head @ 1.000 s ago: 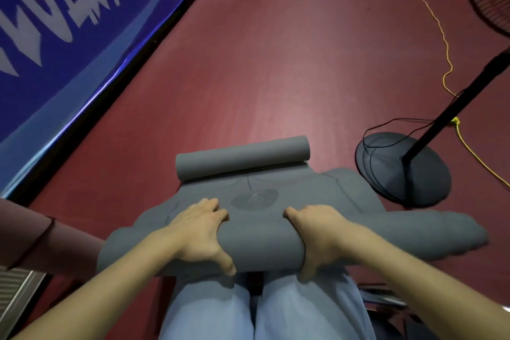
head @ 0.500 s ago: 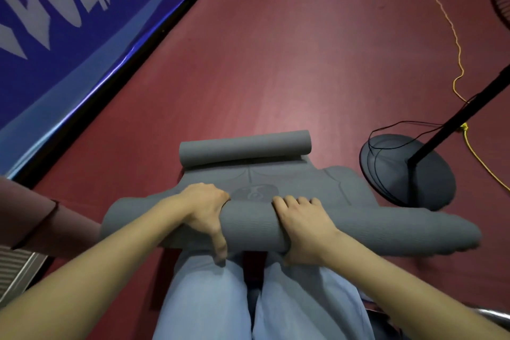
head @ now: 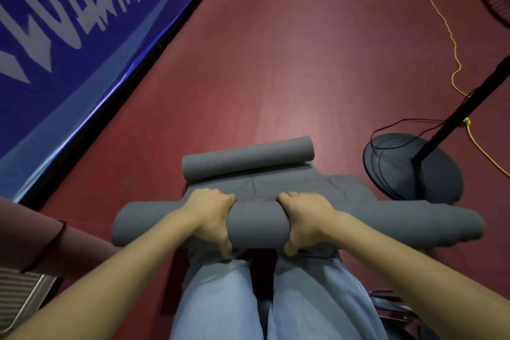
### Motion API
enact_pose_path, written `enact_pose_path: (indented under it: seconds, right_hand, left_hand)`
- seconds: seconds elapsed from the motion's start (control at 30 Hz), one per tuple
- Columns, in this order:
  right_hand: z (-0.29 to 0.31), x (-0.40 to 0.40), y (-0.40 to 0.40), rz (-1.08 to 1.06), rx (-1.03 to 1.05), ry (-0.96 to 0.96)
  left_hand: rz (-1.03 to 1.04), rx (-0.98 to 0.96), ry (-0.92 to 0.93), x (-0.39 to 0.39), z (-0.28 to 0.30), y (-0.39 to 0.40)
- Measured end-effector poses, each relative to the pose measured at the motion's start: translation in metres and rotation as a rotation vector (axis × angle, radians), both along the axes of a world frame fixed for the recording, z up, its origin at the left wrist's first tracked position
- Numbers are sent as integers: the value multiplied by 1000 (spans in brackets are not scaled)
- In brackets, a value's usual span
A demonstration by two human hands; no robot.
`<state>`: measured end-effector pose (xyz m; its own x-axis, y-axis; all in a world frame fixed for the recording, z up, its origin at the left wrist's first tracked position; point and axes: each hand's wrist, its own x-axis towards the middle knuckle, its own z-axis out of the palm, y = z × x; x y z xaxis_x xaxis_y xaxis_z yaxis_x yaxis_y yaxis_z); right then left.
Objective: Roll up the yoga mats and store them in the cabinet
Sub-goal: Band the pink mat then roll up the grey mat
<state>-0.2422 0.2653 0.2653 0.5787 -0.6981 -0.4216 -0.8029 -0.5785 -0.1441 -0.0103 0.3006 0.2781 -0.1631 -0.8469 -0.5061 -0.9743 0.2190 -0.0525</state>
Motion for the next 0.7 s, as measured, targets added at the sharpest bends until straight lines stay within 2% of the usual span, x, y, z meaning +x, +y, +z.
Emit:
enact_pose_path:
  seconds: [0.07,0.13,0.23,0.37,0.47,0.57,0.7]
  right_hand:
    - [-5,0,7,42,-134,-39]
    - [-6,-1,7,54,-169,-30]
    - [4,-2,-9,16,-42,0]
    - [24,-1,-42,-90,200,12]
    - [29,4,-51,-112,272,35]
    - [21,13,-40,-105,195,69]
    - [-1,23,-13,-27,-96,68]
  left_hand:
    - [27,85,9,2,7,-11]
    - [33,116,18,2,10,-18]
    - [57,69,34,-5,2,-12]
    - [50,-102,-22,-14,-12,4]
    - [12,-206,-16,-14,-17,6]
    - [-45,-220,-4,-3,-20,1]
    - [-15,-111,10,11,-13,-22]
